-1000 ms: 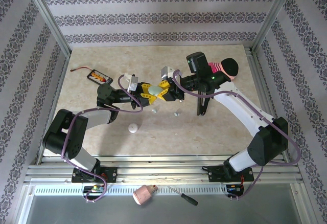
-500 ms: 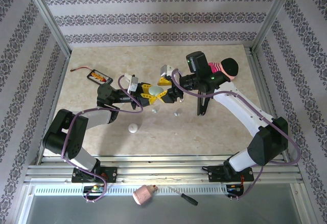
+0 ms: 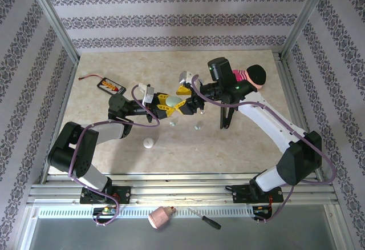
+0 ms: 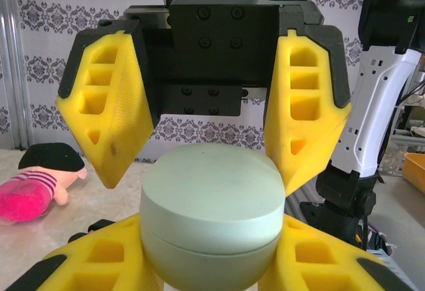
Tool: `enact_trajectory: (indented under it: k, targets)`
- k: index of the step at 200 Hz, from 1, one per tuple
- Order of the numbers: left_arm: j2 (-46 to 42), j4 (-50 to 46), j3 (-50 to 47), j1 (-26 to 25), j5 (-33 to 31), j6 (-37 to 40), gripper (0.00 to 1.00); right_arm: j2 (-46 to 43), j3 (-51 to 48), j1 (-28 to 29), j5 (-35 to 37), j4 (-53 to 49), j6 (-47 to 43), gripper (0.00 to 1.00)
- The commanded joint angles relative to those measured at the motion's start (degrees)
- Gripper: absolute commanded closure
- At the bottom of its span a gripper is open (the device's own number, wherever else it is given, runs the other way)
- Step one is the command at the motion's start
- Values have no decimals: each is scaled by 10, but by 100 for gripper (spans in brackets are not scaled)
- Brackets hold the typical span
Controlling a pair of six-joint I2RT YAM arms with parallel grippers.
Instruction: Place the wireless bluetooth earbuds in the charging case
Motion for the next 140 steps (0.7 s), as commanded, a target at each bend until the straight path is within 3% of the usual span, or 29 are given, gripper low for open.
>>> enact_trajectory:
  k: [1, 140]
  targets:
    - [2, 27, -8, 0, 18, 18, 67, -18, -7, -9, 18, 35, 19, 34]
    - [14, 28, -12, 7, 16, 39, 67, -41, -13, -18, 62, 77, 63, 24]
